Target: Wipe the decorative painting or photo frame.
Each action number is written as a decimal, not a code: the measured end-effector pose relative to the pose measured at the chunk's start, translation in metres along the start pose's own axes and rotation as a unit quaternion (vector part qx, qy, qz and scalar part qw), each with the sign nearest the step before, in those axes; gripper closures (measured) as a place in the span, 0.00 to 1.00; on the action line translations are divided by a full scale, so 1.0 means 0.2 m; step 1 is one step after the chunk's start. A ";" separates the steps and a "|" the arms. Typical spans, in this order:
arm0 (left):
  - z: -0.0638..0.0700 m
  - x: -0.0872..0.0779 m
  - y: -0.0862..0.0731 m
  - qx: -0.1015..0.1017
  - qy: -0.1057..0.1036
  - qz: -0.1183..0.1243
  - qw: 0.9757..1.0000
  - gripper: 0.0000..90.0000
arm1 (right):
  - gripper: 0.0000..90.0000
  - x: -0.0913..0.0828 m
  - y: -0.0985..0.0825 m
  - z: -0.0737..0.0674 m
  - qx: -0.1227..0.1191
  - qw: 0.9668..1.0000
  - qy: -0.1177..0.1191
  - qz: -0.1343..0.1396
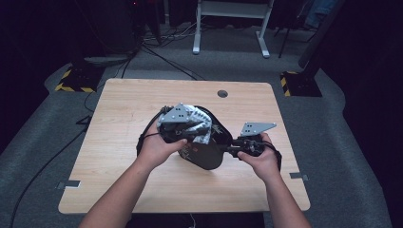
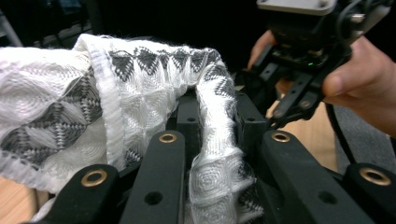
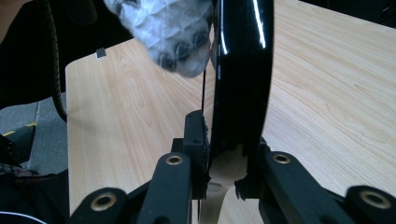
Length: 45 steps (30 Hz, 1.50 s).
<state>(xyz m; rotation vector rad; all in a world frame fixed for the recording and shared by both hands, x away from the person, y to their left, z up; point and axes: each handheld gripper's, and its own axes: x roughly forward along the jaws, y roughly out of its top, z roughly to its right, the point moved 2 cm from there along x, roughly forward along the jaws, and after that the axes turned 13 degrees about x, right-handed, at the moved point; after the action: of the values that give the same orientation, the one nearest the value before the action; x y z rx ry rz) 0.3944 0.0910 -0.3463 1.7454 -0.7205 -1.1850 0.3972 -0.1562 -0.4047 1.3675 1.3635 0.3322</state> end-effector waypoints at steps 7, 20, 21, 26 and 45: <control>-0.08 -0.08 -0.08 -0.019 0.026 -0.007 0.999 0.86 | 0.88 -0.01 0.00 0.01 0.001 1.000 0.003 -0.003; -0.05 -0.04 -0.09 -0.019 0.015 -0.012 1.000 0.86 | 0.87 -0.01 0.00 0.00 0.002 1.000 0.002 -0.003; -0.04 -0.03 -0.08 -0.015 0.012 -0.013 1.000 0.86 | 0.87 -0.01 0.00 0.00 0.002 1.000 0.002 -0.003; 0.03 0.04 -0.05 -0.004 -0.010 -0.012 1.000 0.86 | 0.87 0.00 0.00 0.00 0.002 1.000 0.002 -0.003; -0.09 -0.05 -0.22 -0.039 0.025 -0.022 0.999 0.86 | 0.88 -0.05 0.00 0.04 0.009 1.000 0.010 -0.007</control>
<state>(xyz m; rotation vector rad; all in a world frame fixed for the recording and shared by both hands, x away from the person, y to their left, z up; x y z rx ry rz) 0.4067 0.1247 -0.3793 1.7281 -0.6023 -1.1782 0.4002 -0.1683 -0.4033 1.3710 1.3950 0.3261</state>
